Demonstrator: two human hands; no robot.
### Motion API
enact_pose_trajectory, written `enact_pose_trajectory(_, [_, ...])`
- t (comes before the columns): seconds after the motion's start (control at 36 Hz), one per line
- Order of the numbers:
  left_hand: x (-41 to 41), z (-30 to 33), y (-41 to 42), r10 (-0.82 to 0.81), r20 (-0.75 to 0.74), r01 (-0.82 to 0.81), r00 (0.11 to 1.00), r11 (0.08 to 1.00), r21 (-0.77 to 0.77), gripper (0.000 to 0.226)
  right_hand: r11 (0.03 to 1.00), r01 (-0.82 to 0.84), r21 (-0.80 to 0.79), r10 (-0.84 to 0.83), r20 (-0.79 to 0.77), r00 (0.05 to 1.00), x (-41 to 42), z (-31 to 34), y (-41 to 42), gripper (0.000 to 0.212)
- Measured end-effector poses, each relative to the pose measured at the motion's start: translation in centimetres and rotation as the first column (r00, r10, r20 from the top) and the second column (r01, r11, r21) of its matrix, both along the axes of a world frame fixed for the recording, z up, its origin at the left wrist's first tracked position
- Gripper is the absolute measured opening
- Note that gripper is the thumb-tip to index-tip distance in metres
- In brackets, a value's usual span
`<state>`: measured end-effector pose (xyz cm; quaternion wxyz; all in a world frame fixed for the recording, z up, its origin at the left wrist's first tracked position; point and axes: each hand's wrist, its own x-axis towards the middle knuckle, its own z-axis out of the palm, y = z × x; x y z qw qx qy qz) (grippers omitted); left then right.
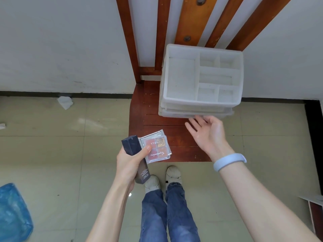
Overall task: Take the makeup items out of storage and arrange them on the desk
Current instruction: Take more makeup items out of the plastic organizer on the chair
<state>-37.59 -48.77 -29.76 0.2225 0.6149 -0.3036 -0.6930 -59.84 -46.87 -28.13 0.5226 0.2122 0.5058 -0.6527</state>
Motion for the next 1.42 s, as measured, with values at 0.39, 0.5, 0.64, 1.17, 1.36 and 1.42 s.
enact_pose_trajectory(0.39, [-0.1,3.1,0.5,-0.037,-0.098,0.039,0.995,0.999,0.018,0.030,0.460,-0.876,0.149,0.878,-0.226,0.423,3.8,2.5,3.3,0.058])
enact_pose_trajectory(0.5, [-0.3,4.9,1.4,-0.151,-0.135,0.153,0.979,0.988,0.012,0.036,0.568,-0.798,0.200,0.804,-0.342,0.486,6.0,4.4,6.3,0.033])
enact_pose_trajectory(0.64, [-1.4,7.4,3.0,-0.285,-0.145,0.296,0.947,0.953,0.058,0.040,0.719,-0.645,0.259,0.687,-0.405,0.603,6.1,6.5,10.0,0.027])
enact_pose_trajectory(1.17, [-12.8,18.9,30.3,-0.796,-0.219,0.820,0.564,0.571,0.035,0.027,0.898,0.394,0.194,-0.215,-0.589,0.779,7.1,18.5,49.2,0.009])
enact_pose_trajectory(1.36, [-12.5,20.6,54.1,-0.930,-0.303,0.977,0.210,0.186,0.106,0.016,0.622,0.748,0.230,-0.499,-0.620,0.606,18.2,19.8,71.8,0.013])
enact_pose_trajectory(1.42, [-11.2,21.1,61.0,-0.944,-0.313,0.990,0.108,0.071,0.125,0.016,0.487,0.839,0.242,-0.586,-0.622,0.519,21.8,20.1,77.2,0.015])
